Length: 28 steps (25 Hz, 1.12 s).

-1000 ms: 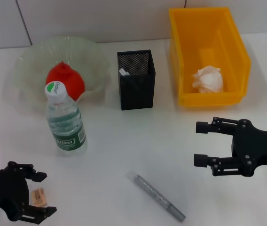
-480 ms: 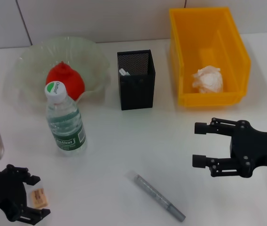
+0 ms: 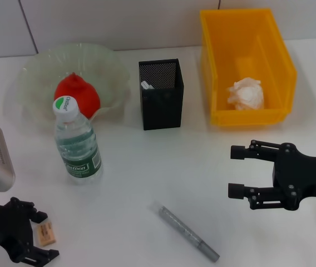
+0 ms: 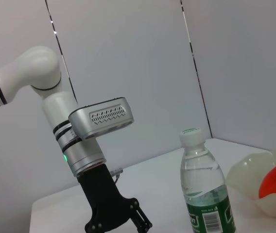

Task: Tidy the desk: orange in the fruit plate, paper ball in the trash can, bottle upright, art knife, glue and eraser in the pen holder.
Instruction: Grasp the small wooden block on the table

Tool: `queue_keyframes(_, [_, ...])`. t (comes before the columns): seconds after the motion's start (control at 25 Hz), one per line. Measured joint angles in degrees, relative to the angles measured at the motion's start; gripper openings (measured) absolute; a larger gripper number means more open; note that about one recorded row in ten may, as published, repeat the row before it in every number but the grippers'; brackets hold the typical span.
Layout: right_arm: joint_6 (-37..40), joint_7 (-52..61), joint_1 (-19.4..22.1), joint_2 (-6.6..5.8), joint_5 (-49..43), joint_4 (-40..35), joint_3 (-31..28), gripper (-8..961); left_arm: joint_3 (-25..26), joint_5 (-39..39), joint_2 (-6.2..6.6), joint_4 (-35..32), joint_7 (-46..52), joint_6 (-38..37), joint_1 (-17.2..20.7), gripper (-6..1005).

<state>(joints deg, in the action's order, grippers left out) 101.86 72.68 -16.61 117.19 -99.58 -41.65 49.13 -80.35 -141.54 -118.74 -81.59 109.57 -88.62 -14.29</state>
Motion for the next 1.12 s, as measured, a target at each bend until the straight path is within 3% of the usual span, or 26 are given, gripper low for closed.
queue_keyframes(0.36, [-0.04, 0.00, -0.42, -0.18, -2.07, -0.01, 0.10, 832, -0.13, -1.08, 0.01, -0.04, 0.79, 0.80, -0.22, 798])
queue_keyframes(0.56, [0.13, 0.00, -0.72, -0.21, -3.50, -0.04, 0.26, 831, -0.85, -1.26, 0.00, 0.00, 1.08, 1.12, -0.23, 734])
queue_keyframes(1.12, [-0.04, 0.01, -0.80, -0.15, -4.22, -0.01, 0.09, 831, -2.00, -1.69, 0.09, -0.49, 1.27, 1.14, -0.29, 678])
